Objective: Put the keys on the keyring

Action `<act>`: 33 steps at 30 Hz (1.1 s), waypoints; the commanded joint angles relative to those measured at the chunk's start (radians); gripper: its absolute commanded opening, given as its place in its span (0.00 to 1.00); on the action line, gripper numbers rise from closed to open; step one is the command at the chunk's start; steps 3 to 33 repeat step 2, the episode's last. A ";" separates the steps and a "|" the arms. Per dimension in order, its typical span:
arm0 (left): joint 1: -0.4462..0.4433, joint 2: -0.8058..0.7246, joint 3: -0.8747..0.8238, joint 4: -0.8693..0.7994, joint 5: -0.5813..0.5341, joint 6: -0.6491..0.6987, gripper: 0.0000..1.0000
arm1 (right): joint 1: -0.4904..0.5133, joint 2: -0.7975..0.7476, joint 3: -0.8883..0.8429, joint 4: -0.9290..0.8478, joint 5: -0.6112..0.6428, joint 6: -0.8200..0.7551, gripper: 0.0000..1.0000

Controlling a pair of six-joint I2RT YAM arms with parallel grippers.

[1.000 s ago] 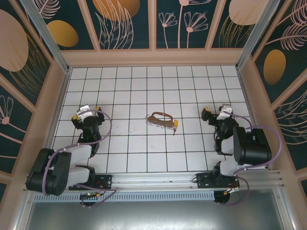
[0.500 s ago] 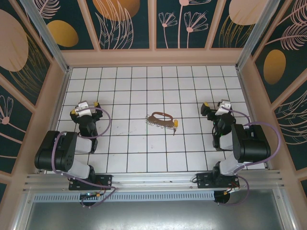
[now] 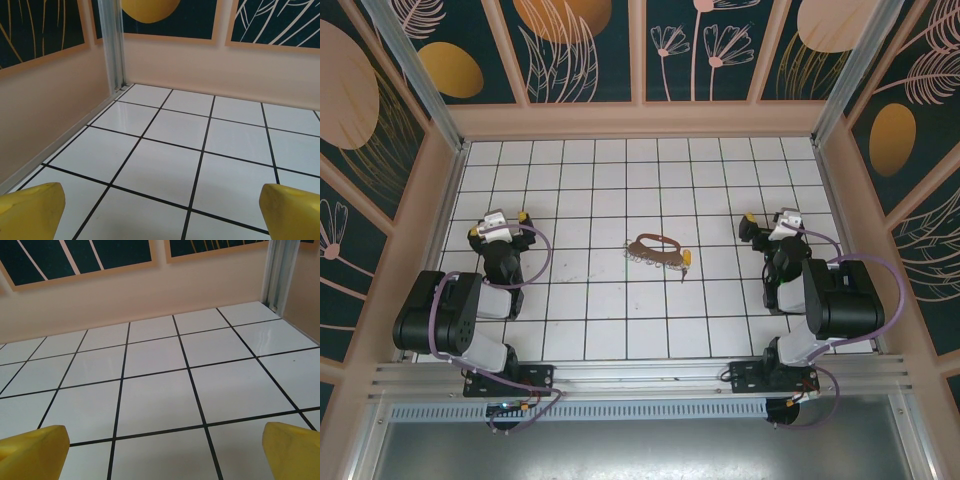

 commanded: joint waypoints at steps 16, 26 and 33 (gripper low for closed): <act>0.008 0.002 -0.001 0.044 0.013 -0.008 0.99 | 0.004 0.002 0.010 0.022 0.018 -0.020 0.99; 0.008 0.002 -0.001 0.044 0.013 -0.008 0.99 | 0.004 0.002 0.010 0.022 0.018 -0.020 0.99; 0.008 0.002 -0.001 0.044 0.013 -0.008 0.99 | 0.004 0.002 0.010 0.022 0.018 -0.020 0.99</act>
